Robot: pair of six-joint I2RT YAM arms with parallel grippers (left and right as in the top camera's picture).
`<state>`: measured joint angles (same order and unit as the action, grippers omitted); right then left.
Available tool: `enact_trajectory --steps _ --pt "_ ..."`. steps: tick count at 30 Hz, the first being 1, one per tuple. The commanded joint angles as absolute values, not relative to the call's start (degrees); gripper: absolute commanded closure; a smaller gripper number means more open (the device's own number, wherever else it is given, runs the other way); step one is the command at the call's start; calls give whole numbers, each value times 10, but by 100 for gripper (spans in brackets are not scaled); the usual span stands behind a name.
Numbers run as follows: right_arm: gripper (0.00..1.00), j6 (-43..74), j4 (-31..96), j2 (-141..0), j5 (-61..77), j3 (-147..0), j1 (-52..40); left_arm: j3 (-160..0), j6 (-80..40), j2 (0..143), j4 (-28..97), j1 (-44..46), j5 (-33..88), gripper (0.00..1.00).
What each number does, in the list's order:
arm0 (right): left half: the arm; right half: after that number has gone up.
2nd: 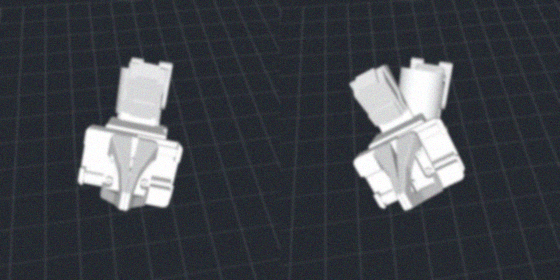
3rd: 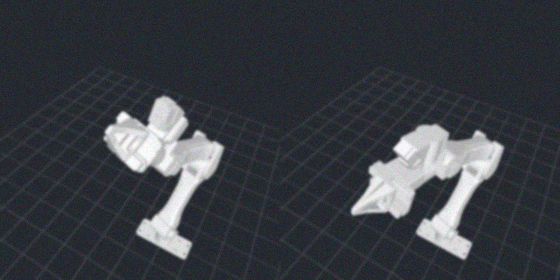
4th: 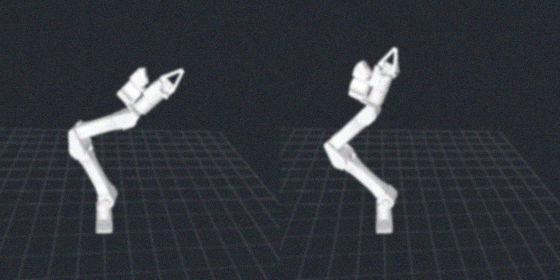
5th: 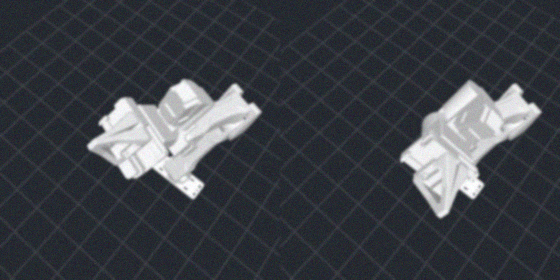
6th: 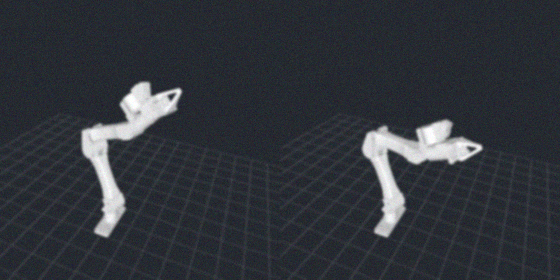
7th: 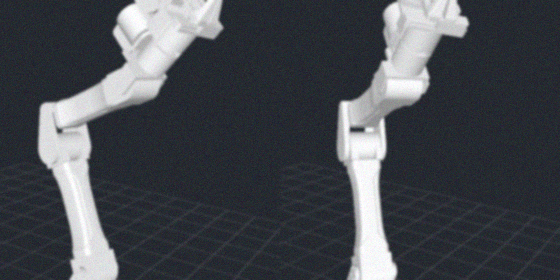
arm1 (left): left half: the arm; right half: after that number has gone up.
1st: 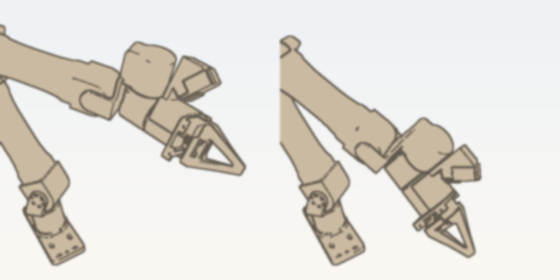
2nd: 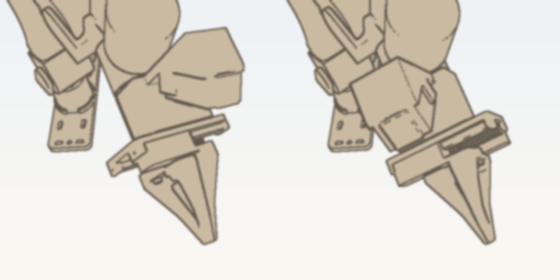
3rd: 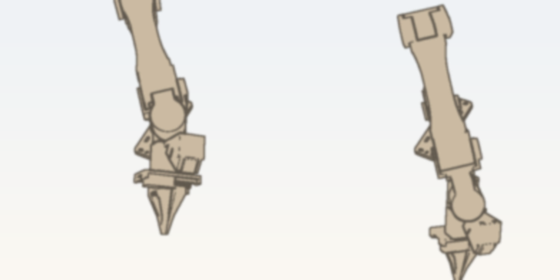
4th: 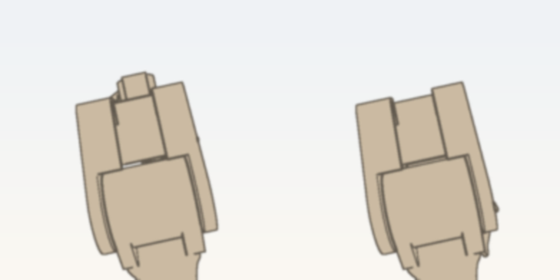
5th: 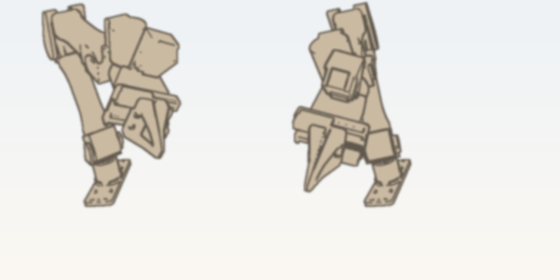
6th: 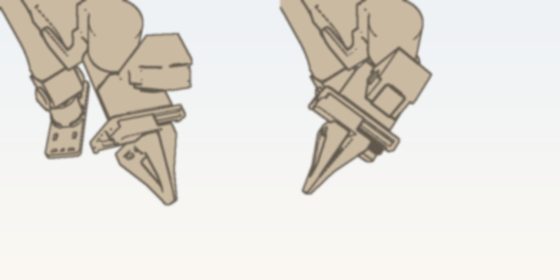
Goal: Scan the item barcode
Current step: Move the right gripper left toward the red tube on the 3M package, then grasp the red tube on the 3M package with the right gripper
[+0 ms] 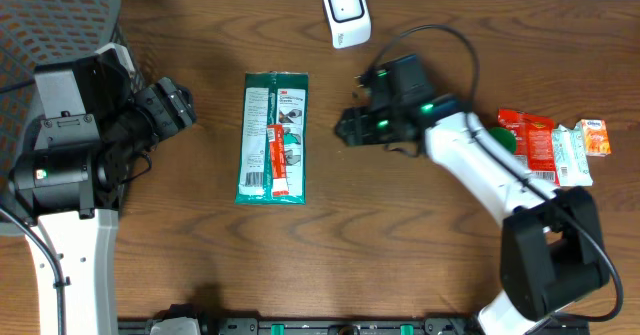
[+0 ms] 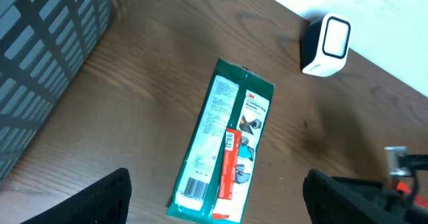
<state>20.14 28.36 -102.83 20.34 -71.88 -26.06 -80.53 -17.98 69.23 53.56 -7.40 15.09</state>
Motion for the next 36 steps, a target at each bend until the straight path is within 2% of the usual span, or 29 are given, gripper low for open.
enact_trajectory --steps 1,13,26,36 --pt "38 255 265 -1033 134 -717 -325 -808 -176 692 536 -77 153 18" --pt "46 352 280 -1036 -34 -776 -472 -808 -176 692 536 -77 153 17" --pt "63 336 193 -1142 -124 -778 -552 -808 -176 692 536 -77 153 18" --pt "69 294 143 -1183 -215 -778 -587 -808 -176 692 536 -77 153 17"
